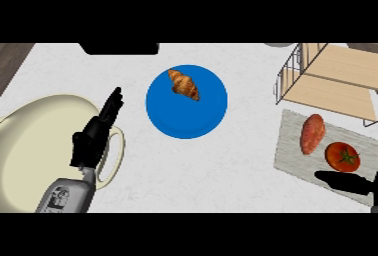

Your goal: Pick the tomato from the placemat and place it in the tiered shelf

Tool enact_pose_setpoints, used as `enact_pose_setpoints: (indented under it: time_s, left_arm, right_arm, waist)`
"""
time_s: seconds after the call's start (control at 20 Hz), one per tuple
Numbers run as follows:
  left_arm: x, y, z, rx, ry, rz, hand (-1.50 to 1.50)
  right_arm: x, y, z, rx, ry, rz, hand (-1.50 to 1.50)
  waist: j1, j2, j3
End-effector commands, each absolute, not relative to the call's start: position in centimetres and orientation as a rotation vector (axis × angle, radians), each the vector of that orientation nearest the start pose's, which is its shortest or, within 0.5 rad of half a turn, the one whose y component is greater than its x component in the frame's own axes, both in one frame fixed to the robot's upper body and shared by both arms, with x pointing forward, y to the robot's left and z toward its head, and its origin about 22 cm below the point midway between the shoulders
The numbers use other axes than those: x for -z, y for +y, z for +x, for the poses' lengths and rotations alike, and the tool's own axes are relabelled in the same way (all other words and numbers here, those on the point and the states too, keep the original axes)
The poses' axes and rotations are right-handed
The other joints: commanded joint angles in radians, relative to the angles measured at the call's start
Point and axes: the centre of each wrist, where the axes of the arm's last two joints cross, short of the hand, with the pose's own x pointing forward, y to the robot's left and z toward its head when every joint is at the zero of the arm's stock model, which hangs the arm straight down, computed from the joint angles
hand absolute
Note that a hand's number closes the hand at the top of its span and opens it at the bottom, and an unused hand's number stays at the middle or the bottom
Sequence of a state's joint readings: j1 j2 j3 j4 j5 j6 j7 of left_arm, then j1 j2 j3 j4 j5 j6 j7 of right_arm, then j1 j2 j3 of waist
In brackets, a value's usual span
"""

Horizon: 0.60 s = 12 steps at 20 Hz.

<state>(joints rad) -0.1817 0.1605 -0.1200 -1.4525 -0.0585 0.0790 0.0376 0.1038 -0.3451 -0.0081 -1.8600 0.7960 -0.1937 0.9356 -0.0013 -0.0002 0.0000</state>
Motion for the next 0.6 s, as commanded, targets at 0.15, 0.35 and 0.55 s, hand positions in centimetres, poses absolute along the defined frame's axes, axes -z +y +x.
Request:
enact_pose_setpoints:
  time_s: [0.15,0.35,0.55]
  left_arm:
    - [-1.1,21.0,27.8,0.252,-1.576,0.113,0.00]
    - [-2.3,22.0,29.8,0.254,-1.574,0.119,0.00]
    - [0.1,21.4,28.1,0.251,-1.572,0.128,0.00]
  right_arm:
    - [-6.4,-30.3,22.4,-0.149,-0.841,-1.169,-1.50]
    - [-5.3,-31.1,21.7,-0.115,-0.833,-1.197,-1.50]
    - [-4.6,-31.6,23.8,-0.120,-0.824,-1.168,-1.50]
  waist:
    - [0.000,0.000,0.000]
    - [-0.002,0.000,0.000]
    - [0.000,0.001,0.000]
